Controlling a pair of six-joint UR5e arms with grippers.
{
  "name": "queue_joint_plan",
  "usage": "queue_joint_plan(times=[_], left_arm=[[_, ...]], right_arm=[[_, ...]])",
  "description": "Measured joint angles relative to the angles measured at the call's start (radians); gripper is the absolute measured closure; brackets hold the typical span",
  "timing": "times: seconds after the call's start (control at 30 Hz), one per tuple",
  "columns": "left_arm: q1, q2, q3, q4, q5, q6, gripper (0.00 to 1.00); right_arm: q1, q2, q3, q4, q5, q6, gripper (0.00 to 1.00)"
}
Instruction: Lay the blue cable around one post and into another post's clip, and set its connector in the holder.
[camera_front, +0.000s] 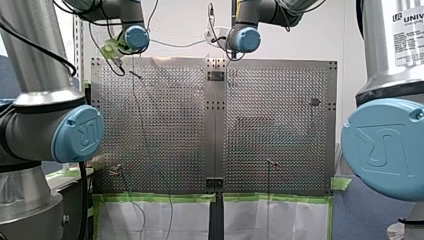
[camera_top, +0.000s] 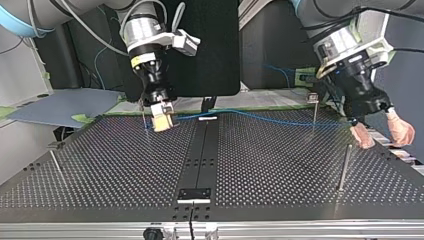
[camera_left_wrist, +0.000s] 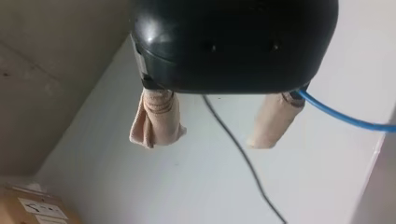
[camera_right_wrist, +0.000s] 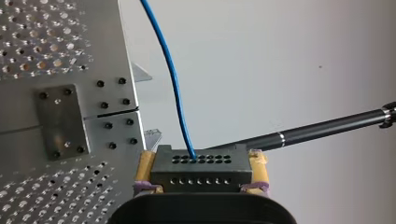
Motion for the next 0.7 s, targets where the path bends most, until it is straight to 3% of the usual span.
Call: queue_joint_plan(times=[0.13, 0.37, 0.6, 0.7], left_arm=[[0.039, 0.027, 0.008, -0.038, 0.038, -0.002, 0.0], [0.099, -0.01, 0.027, -0.099, 0.098, -0.021, 0.0], [0.164, -0.074, 0.074, -0.164, 0.163, -0.06, 0.0], [0.192, -0.102, 0.1, -0.191, 0.191, -0.076, 0.0]], right_arm=[[0.002, 0.008, -0.013, -0.018, -0.008, 0.005, 1.0], [0.015, 0.05, -0.058, -0.017, -0.023, 0.011, 1.0], [0.033, 0.084, -0.118, -0.047, -0.053, 0.06, 1.0], [0.042, 0.097, -0.141, -0.047, -0.059, 0.072, 1.0]])
